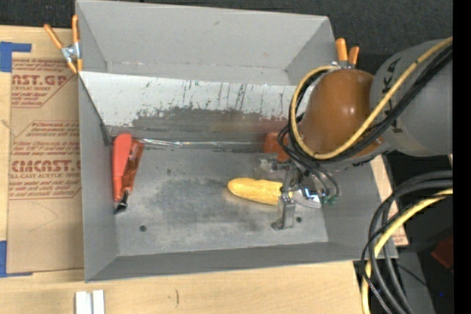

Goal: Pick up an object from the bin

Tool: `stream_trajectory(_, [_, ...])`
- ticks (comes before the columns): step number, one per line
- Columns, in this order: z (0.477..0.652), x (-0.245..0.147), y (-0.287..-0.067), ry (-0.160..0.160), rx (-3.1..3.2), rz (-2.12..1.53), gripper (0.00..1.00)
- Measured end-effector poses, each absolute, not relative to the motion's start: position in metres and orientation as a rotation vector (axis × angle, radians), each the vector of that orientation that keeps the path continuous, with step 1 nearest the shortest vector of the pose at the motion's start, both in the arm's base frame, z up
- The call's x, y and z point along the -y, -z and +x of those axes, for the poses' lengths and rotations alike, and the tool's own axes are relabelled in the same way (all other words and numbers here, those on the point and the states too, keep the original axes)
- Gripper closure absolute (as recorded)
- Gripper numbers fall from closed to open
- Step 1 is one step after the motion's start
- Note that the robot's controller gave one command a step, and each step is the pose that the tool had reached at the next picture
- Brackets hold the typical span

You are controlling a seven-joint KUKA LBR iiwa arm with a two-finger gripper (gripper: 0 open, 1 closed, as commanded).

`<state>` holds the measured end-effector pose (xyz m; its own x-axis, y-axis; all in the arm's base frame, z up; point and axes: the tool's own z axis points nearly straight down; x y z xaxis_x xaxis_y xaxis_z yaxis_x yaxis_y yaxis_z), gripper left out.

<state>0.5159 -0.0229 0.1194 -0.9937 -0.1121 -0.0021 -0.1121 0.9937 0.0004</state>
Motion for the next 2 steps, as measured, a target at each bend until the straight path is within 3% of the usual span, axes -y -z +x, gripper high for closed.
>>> stream_trajectory(1, [0.5226,0.0291,-0.0696,-0.009,-3.123,0.280,1.00])
stream_trajectory(2, [0.5226,0.0291,-0.0696,-0.009,-3.123,0.281,1.00])
